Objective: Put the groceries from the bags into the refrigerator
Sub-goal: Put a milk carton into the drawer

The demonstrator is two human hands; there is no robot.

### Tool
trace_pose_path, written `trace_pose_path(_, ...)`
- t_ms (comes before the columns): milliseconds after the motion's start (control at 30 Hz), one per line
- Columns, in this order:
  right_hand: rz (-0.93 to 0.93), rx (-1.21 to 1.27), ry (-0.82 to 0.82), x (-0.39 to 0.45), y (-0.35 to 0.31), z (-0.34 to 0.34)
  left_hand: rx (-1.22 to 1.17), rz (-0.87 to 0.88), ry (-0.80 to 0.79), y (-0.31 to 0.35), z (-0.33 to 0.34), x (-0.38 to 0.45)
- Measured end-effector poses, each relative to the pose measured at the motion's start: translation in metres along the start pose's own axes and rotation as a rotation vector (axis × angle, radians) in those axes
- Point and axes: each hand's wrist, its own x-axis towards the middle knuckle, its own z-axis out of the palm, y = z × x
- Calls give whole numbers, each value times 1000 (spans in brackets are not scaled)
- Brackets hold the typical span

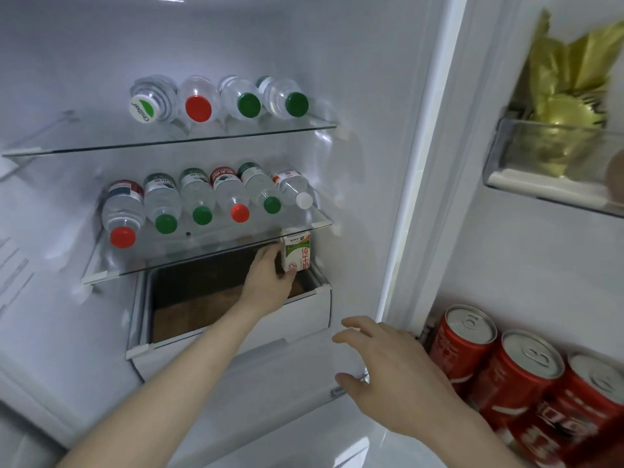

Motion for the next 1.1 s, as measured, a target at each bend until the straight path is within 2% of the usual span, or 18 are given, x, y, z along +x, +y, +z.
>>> trace_pose_path(133,-56,44,-11,-2,4,0,9,-24,-7,17,-15,-49)
trace_pose_path(367,-174,139,-1,-7,12,-3,56,-44,159,45,-38,-147)
trace_pose_path(633,-399,437,66,-33,9,-6,211,-270,333,69,-51,-287)
trace_pose_path(833,-600,490,-119,-62,-39,13,298,-407,430,85,-71,-387)
trace_pose_path(1100,-837,336,-479,-95,-118,58,401,-613,463,86,-83,-500)
